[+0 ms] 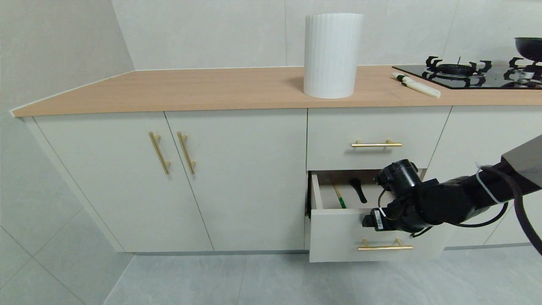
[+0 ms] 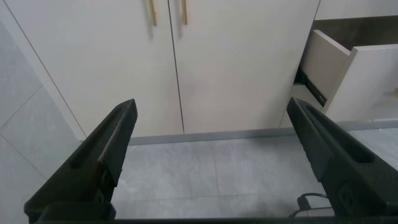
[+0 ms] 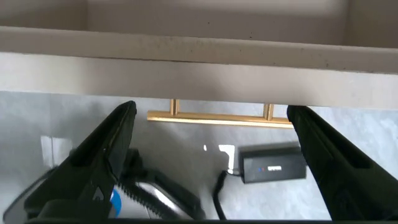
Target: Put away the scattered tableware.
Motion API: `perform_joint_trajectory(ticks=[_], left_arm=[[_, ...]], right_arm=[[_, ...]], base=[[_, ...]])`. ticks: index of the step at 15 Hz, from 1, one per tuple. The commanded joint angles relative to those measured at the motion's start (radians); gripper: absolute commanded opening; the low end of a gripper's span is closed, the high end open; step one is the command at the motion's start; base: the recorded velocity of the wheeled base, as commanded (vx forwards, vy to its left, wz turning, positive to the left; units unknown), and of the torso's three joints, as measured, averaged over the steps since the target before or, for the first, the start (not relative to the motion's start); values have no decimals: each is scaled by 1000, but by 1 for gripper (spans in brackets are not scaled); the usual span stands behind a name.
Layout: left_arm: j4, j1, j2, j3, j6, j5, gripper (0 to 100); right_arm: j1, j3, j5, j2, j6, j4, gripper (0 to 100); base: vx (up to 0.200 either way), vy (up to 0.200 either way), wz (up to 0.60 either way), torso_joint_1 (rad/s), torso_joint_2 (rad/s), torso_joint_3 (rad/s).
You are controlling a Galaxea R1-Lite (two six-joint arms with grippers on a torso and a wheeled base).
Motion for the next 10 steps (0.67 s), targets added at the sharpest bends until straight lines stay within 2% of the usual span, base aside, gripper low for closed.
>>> perform_joint_trajectory(ticks=[1, 10], left_arm=[[0, 0, 2, 0, 0, 0, 100], [0, 0, 2, 0, 0, 0, 100]], right_arm=[[-10, 0, -3, 45, 1, -28, 100], [-39, 22, -9, 133, 1, -235, 100]], base=[[0, 0, 0, 0, 0, 0], [0, 0, 0, 0, 0, 0]])
